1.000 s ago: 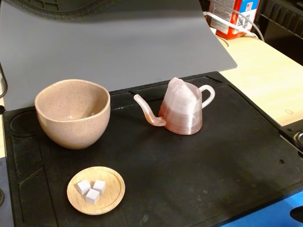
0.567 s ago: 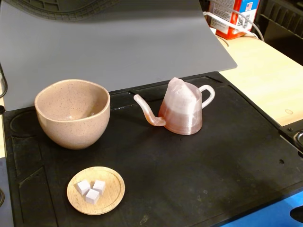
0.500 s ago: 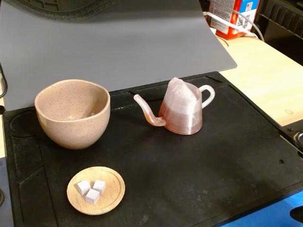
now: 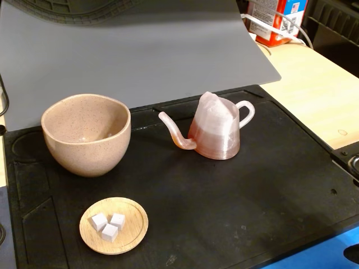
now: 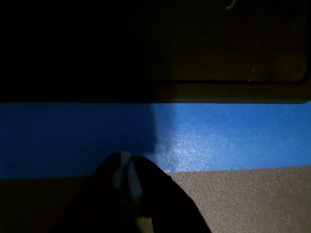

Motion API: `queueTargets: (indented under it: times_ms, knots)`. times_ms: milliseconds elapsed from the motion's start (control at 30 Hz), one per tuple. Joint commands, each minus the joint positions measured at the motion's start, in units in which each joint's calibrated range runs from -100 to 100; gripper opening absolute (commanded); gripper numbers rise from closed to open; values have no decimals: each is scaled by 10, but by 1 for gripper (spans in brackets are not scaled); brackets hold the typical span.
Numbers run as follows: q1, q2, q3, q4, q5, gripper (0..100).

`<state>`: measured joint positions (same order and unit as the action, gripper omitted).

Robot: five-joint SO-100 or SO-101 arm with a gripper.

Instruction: Pick up a kettle and pour liquid into a cup.

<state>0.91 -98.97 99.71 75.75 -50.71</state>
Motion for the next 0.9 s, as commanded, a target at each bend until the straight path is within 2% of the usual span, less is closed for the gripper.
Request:
queueTargets:
  times_ms: [0,400,467,533,700,867]
  knots:
    - [1,-3,1,2,3,1]
    - [-3,-3,1,-1,4,1]
    - [-3,-1,1,-30,4,1]
    - [-3,51,2,-156,4,1]
    - [-3,114,2,-310,4,1]
    - [-3,228,2,-508,4,1]
